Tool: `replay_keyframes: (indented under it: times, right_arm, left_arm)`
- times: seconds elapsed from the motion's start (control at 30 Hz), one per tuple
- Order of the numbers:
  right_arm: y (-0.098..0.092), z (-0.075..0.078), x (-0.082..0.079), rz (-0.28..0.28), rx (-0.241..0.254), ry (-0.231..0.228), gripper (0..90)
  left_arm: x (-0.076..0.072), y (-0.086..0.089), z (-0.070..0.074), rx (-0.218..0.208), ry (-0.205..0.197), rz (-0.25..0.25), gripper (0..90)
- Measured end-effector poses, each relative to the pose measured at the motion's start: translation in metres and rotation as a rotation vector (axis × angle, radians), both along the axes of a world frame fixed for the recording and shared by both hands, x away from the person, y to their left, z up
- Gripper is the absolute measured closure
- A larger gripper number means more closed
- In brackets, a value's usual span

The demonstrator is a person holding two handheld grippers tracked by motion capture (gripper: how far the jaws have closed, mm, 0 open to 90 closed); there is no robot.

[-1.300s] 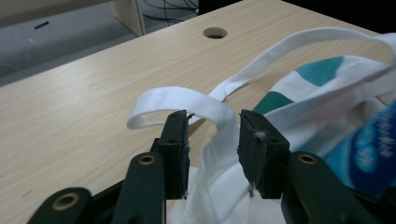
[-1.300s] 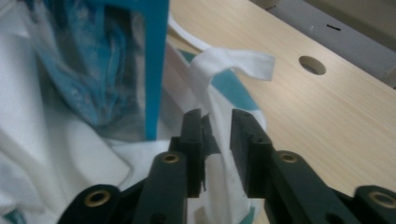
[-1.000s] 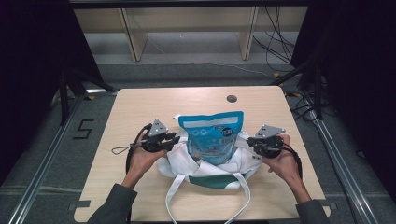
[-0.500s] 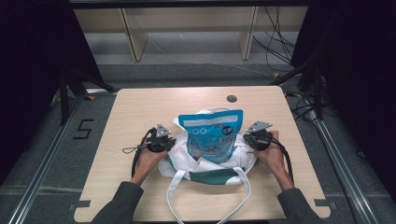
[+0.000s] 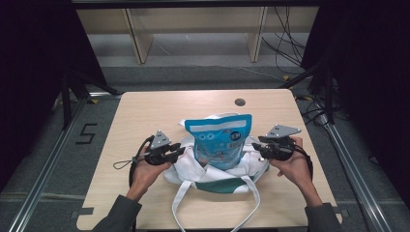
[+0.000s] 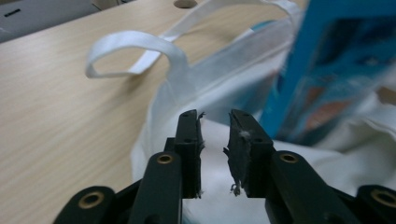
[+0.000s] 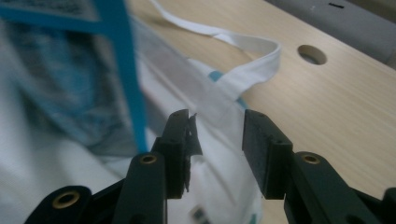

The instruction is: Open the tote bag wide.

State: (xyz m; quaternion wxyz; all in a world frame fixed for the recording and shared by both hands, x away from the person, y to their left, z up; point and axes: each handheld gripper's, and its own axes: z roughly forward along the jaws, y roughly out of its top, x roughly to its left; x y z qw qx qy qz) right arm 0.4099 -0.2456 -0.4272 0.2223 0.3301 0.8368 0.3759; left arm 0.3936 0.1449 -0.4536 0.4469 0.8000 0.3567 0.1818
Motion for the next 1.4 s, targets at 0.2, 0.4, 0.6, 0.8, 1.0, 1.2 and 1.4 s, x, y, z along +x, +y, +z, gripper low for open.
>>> replay_keyframes:
  times: [0.2, 0.4, 0.6, 0.8, 1.0, 1.2, 1.4]
  right_arm:
    - [0.005, -0.01, -0.031, 0.072, -0.01, 0.082, 63.4]
    - [0.011, -0.024, -0.051, 0.148, -0.098, 0.113, 80.1]
    - [0.022, -0.048, -0.05, 0.178, -0.179, 0.157, 87.8]
    - [0.023, -0.06, -0.037, 0.144, -0.247, 0.151, 89.2]
    - [0.027, -0.068, -0.02, 0.109, -0.222, 0.162, 90.0]
    - [0.023, -0.07, 0.0, 0.083, -0.197, 0.148, 90.0]
    - [0.021, -0.074, 0.029, 0.038, -0.169, 0.106, 90.0]
  left_arm:
    - [-0.023, 0.011, -0.02, -0.049, 0.079, -0.047, 74.5]
    - [-0.025, 0.005, -0.033, -0.029, 0.115, -0.057, 76.8]
    - [-0.022, -0.012, -0.06, 0.147, 0.114, -0.114, 84.1]
    - [-0.015, -0.014, -0.062, 0.154, 0.099, -0.1, 85.3]
    - [-0.002, -0.018, -0.063, 0.142, 0.086, -0.067, 85.3]
    - [0.021, -0.022, -0.064, 0.139, 0.081, -0.03, 85.2]
    - [0.043, -0.026, -0.065, 0.12, 0.083, 0.01, 85.0]
